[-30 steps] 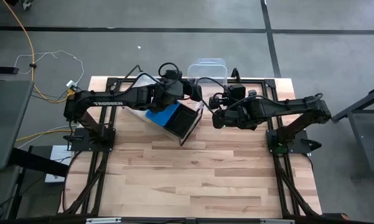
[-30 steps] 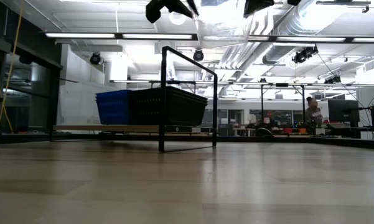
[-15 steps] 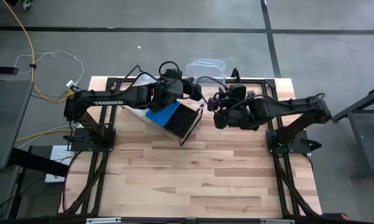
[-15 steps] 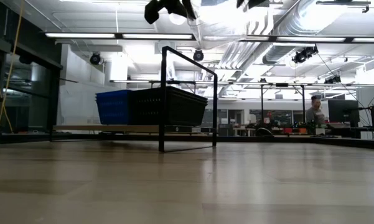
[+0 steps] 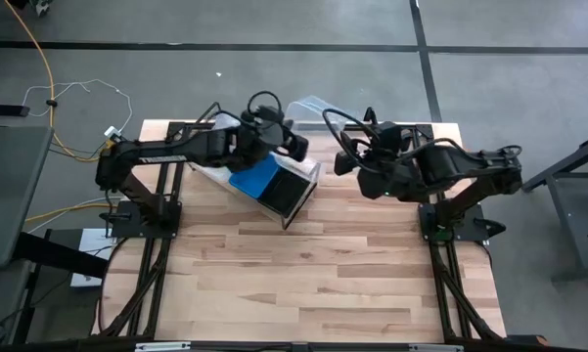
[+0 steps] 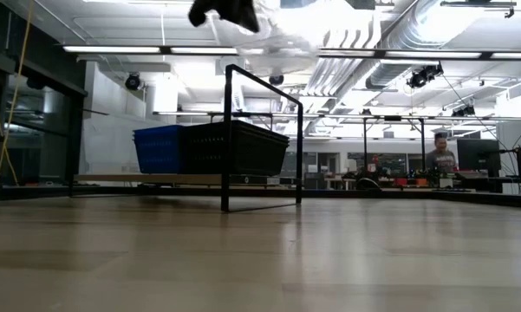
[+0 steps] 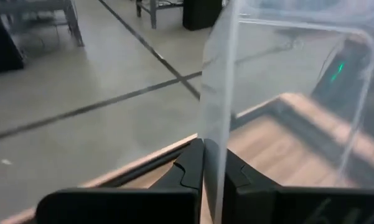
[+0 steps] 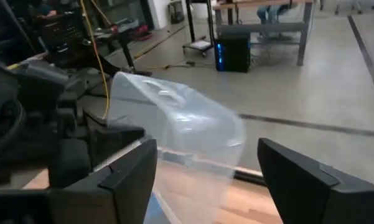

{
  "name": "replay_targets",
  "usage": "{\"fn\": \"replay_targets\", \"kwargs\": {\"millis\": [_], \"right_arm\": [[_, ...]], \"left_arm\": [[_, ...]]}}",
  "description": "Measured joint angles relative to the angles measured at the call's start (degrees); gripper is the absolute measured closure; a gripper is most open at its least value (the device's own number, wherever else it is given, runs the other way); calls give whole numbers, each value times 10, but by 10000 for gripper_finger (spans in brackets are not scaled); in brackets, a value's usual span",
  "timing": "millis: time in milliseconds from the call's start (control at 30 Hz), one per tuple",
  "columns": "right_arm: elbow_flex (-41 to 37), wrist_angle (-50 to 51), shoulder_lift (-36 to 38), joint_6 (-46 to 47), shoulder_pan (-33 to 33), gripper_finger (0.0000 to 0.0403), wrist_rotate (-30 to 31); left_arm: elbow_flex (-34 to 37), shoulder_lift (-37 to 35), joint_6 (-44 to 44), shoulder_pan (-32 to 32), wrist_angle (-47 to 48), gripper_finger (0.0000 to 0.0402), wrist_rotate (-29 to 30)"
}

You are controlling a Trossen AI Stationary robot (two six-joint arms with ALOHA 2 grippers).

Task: Stack baskets on shelf by color
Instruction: Stack the transparent bin on top of the other transparent bins on the shelf

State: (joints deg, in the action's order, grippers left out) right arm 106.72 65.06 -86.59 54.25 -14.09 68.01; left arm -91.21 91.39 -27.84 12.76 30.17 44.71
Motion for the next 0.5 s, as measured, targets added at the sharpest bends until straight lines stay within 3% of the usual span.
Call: {"fn": "replay_targets", "kwargs": {"millis": [200, 300, 500], "right_arm": [[17, 45, 0, -2, -22, 136, 1], [16, 62, 0, 0, -25, 136, -11], [12, 112, -1, 53, -16, 136, -38]], "left_arm": [[0, -94, 161, 9, 84, 401, -14], [-6, -153, 234, 35, 136, 401, -53], [-72, -171, 201, 163, 367, 401, -152]]}}
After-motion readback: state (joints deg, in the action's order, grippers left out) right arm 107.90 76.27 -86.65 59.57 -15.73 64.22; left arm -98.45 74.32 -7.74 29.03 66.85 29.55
